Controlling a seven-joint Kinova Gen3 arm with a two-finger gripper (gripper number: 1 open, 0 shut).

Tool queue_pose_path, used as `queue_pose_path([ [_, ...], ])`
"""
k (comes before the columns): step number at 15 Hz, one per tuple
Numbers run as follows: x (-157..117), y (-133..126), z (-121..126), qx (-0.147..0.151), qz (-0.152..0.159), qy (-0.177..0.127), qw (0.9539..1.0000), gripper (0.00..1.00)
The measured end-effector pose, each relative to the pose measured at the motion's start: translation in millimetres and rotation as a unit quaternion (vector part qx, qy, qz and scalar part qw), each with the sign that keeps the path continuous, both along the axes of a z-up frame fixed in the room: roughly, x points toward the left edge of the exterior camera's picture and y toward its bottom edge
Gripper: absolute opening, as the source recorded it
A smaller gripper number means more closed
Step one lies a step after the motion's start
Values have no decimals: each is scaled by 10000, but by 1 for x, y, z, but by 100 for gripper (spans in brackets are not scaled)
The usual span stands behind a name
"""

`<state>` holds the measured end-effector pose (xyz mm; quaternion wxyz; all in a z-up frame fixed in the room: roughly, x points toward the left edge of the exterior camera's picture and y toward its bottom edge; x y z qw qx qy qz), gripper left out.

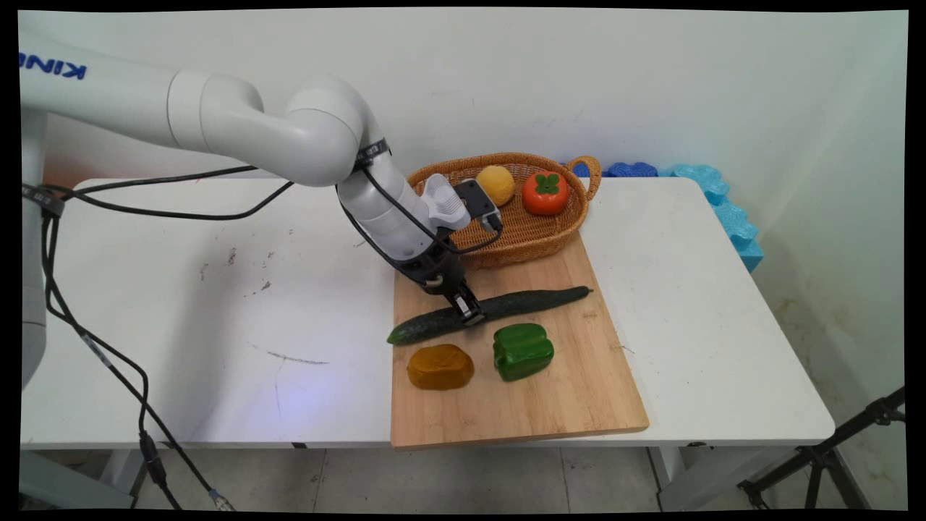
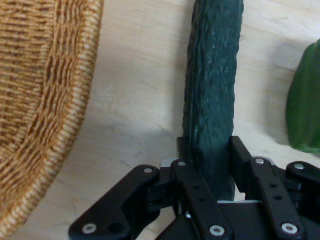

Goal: Place the picked object in the vegetable basket

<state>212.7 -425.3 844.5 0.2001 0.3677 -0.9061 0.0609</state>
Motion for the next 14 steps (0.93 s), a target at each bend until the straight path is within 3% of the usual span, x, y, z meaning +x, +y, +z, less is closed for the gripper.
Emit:
queue_pose_path([
  [4,-1,1,16,-120,-159,-6,9998,0],
  [9,-2,7,71,-231,-258,77,9994,0],
  [14,5,-3,120,-307,-81,177,9993,0],
])
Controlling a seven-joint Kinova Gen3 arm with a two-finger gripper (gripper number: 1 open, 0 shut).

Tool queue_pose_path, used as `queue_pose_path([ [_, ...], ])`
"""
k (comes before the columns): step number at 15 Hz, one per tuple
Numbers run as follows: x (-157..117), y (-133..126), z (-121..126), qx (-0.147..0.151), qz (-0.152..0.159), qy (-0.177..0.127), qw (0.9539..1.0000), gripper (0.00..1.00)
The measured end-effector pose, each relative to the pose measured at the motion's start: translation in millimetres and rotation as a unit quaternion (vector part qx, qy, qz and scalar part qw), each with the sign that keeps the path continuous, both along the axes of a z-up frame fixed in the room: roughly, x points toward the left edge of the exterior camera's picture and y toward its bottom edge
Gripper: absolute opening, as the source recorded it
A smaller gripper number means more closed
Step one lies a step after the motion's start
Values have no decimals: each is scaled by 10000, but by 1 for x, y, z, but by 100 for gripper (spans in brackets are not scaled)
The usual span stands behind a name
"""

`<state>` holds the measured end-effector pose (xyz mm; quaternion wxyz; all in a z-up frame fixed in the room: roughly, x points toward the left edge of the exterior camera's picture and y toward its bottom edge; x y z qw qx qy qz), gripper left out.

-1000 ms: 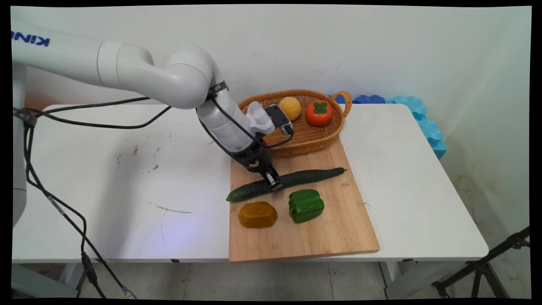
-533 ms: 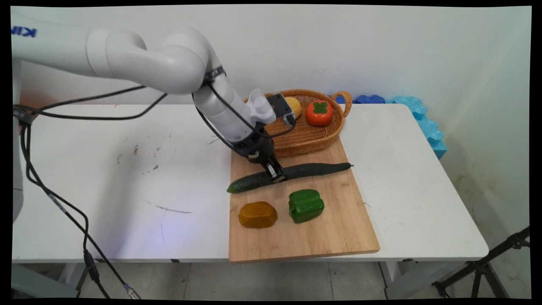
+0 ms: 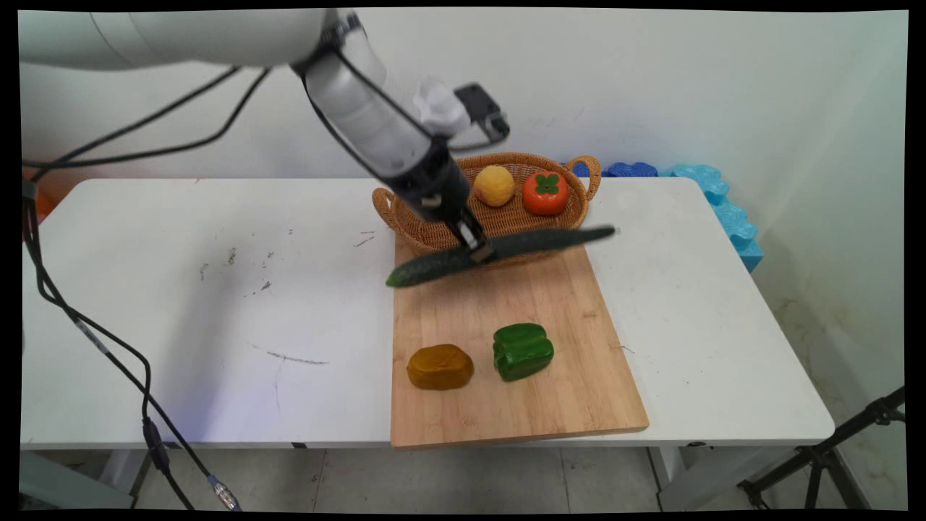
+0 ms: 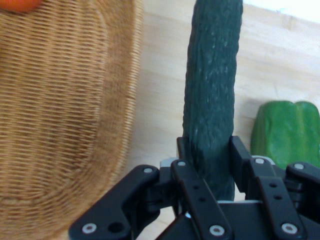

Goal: Place the picked object in the vegetable basket

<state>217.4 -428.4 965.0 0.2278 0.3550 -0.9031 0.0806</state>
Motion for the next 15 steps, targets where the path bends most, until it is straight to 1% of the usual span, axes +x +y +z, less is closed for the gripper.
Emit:
queue_pose_path([
  [3,15,-19,24,-77,294,-23,9995,0],
  [6,28,-39,32,-110,558,-107,9983,0],
  [9,39,-58,29,-112,783,-201,9967,0],
  [12,45,-73,20,-87,932,-273,9952,0],
  [14,47,-86,10,-59,1027,-319,9942,0],
  [15,47,-95,1,-37,1075,-334,9936,0],
])
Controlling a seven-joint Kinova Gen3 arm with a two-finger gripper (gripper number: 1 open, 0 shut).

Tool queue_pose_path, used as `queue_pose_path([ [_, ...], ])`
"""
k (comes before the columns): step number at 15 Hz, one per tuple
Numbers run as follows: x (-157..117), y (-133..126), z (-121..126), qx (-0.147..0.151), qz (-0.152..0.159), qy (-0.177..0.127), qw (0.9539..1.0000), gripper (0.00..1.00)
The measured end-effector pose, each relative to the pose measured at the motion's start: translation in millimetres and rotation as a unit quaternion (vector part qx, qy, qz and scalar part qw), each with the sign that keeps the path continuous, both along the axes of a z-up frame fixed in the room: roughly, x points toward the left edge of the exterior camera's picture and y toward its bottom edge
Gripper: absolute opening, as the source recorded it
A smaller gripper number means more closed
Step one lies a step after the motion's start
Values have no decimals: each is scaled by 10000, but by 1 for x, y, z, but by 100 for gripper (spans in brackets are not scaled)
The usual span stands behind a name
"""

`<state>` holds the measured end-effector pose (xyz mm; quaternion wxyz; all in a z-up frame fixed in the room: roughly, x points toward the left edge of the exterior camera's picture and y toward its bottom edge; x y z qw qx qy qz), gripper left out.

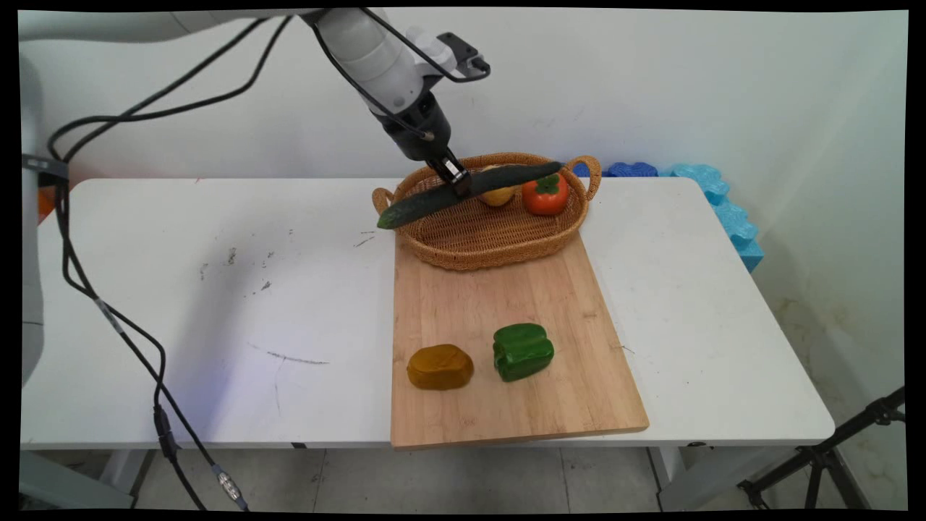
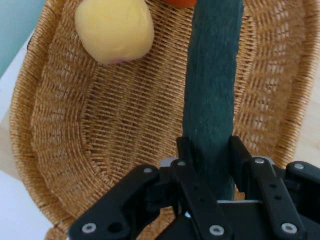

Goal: Place the picked object in the vegetable basket

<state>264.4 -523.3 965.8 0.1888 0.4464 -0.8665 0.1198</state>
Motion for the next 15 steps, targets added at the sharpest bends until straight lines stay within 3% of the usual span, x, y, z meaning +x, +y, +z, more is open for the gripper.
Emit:
queue_pose_path([
  [7,-6,-26,-32,56,79,36,9999,0],
  [8,-7,-28,-34,56,81,44,9999,100],
  [15,-14,-33,-40,11,13,137,9999,100],
])
